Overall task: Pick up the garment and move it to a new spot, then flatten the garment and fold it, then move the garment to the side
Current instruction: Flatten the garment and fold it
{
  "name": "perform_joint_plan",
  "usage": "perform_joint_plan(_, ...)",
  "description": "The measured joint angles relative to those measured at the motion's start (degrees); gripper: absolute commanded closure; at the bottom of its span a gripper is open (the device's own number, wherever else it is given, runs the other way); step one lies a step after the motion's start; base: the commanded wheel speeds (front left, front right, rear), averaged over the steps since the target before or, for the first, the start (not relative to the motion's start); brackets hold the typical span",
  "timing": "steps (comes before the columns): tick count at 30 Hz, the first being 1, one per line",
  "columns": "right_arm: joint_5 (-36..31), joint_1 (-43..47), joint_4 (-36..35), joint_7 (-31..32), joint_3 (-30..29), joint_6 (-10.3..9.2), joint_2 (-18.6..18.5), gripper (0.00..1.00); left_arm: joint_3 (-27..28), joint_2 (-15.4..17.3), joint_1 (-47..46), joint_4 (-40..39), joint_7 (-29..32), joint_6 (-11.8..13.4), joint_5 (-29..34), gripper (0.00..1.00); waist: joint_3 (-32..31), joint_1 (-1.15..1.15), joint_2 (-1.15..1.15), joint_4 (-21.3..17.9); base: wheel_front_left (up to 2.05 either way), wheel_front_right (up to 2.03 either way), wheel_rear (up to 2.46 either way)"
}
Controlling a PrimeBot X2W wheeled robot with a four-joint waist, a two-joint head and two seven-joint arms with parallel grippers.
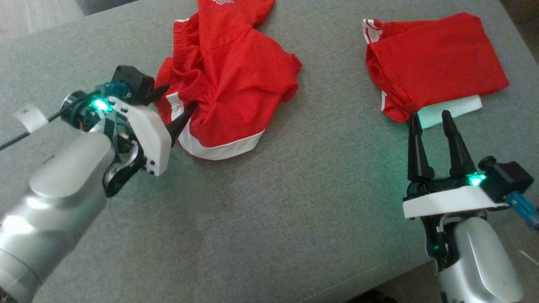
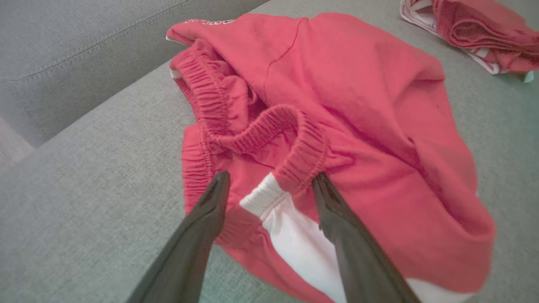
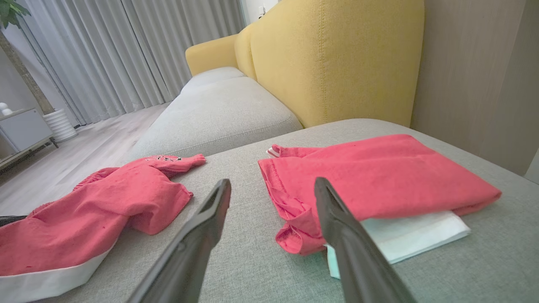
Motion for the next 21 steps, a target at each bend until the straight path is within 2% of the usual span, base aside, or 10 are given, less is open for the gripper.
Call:
perform_joint_plan(6, 0.0, 0.0, 0.2, 0.0, 0.8, 0.00, 0.0, 0.00, -3.2, 0.0, -2.2, 1.8, 2.1, 0.0, -1.9, 0.00, 0.1, 0.00, 0.00, -0.8, 0.00, 0.00, 0.00)
perform_joint_plan(7, 0.0, 0.0, 0.2, 0.0, 0.9, 0.00, 0.0, 0.00, -3.9, 0.0, -2.3, 1.9, 2.7, 0.0, -2.6, 0.27, 0.1, 0.00, 0.00, -0.9, 0.00, 0.00, 0.00)
perform_joint_plan(8, 0.1, 0.0, 0.3, 0.0, 0.8, 0.00, 0.0, 0.00, -4.5, 0.0, -2.3, 1.9, 3.1, 0.0, -3.2, 0.85, 0.0, 0.00, 0.00, -0.9, 0.00, 0.00, 0.00)
perform_joint_plan(9, 0.2, 0.0, 0.4, 0.0, 0.8, 0.00, 0.0, 0.00, -4.9, 0.0, -2.3, 1.9, 3.1, 0.0, -3.7, 1.00, 0.0, 0.00, 0.00, -0.9, 0.00, 0.00, 0.00)
perform_joint_plan(11, 0.2, 0.0, 0.5, 0.0, 0.7, 0.00, 0.0, 0.00, -5.2, 0.0, -2.4, 2.5, 2.6, 0.0, -4.6, 1.00, -0.1, 0.00, 0.00, -0.7, 0.00, 0.00, 0.00)
perform_joint_plan(15, 0.0, 0.0, 0.6, 0.0, 0.3, 0.00, 0.0, 0.00, -3.7, -0.2, -2.7, 5.2, -2.6, 0.0, -5.5, 1.00, -0.6, 0.00, 0.00, 0.4, 0.00, 0.00, 0.00)
perform_joint_plan(21, -1.5, 0.0, 0.8, 0.0, -1.0, 0.00, 0.0, 0.00, 0.1, -1.4, -2.6, 8.7, -13.9, 3.2, -6.0, 1.00, -2.0, 0.00, 0.00, 3.6, 0.00, 0.00, 0.00)
